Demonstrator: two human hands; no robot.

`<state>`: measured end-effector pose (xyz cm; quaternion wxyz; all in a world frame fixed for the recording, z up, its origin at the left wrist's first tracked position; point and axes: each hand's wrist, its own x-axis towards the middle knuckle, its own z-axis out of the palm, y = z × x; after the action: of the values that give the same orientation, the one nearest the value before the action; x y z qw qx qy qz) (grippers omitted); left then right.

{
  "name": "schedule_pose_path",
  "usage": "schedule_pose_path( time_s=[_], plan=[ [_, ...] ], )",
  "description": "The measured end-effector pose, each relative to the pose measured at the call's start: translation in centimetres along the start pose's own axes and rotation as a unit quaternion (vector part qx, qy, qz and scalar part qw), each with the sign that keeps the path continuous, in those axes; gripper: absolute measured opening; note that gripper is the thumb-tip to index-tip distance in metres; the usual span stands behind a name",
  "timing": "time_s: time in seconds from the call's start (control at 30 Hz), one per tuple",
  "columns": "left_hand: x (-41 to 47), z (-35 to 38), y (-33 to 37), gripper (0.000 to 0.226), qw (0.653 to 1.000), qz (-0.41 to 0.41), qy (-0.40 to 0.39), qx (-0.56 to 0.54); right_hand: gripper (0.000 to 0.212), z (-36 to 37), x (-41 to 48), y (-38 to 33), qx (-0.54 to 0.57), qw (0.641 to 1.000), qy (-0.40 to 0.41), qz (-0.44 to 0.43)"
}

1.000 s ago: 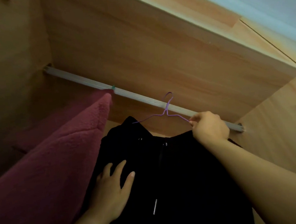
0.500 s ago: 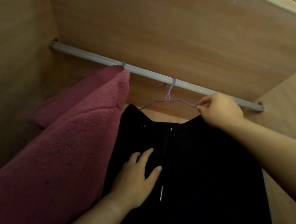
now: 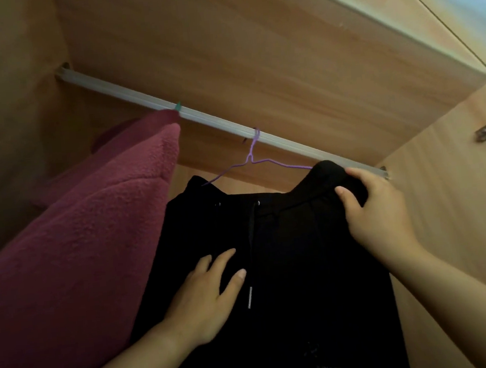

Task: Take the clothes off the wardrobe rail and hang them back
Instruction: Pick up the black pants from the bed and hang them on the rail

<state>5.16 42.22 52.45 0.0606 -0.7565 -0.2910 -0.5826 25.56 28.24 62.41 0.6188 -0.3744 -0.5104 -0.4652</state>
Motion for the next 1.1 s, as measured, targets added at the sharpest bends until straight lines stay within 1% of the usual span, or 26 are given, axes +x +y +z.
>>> schedule_pose_path(
  time_s=[0.13, 0.23, 0.43, 0.57, 0.63, 0.73, 0.8, 0.9, 1.1],
  plan=[
    [-0.4, -0.1, 0.7, 0.055, 1.000, 0.005, 0.001, -0.008, 0.030, -0.1, 0.6, -0.3, 0.013, 0.999, 0.007, 0.030],
    [-0.5, -0.1, 1.3, 0.058, 1.000, 0.004, -0.011, -0.016, 0.027, -0.5, 2.8, -1.2, 0.004, 0.998, -0.018, 0.060],
    [0.4, -0.5, 2.5, 0.061, 0.999, -0.001, -0.002, -0.038, 0.038, -0.9, 5.7, -0.5, -0.078, 0.992, -0.099, 0.006],
    [0.5, -0.4, 3.0, 0.059, 0.999, 0.000, -0.006, -0.043, 0.044, -0.9, 6.9, -0.9, -0.091, 0.985, -0.143, -0.022],
    [0.5, -0.4, 3.0, 0.059, 0.999, 0.000, -0.008, -0.045, 0.040, -0.7, 7.2, -1.2, -0.098, 0.985, -0.140, -0.023],
    [0.5, -0.6, 3.1, 0.060, 0.999, -0.003, 0.000, -0.050, 0.026, -0.2, 7.3, -0.9, -0.083, 0.990, -0.112, 0.014],
    [0.5, -0.5, 3.3, 0.060, 0.999, -0.012, 0.008, -0.048, 0.019, 0.1, 7.0, -0.5, -0.063, 0.992, -0.102, 0.038],
    [0.6, 0.0, 3.8, 0.059, 0.999, -0.022, 0.014, -0.042, 0.016, 0.3, 6.9, 0.1, -0.037, 0.992, -0.099, 0.068],
    [0.6, 1.4, 5.5, 0.060, 0.999, -0.021, 0.012, -0.022, 0.015, 0.2, 7.7, 2.6, -0.045, 0.990, -0.088, 0.095]
  ],
)
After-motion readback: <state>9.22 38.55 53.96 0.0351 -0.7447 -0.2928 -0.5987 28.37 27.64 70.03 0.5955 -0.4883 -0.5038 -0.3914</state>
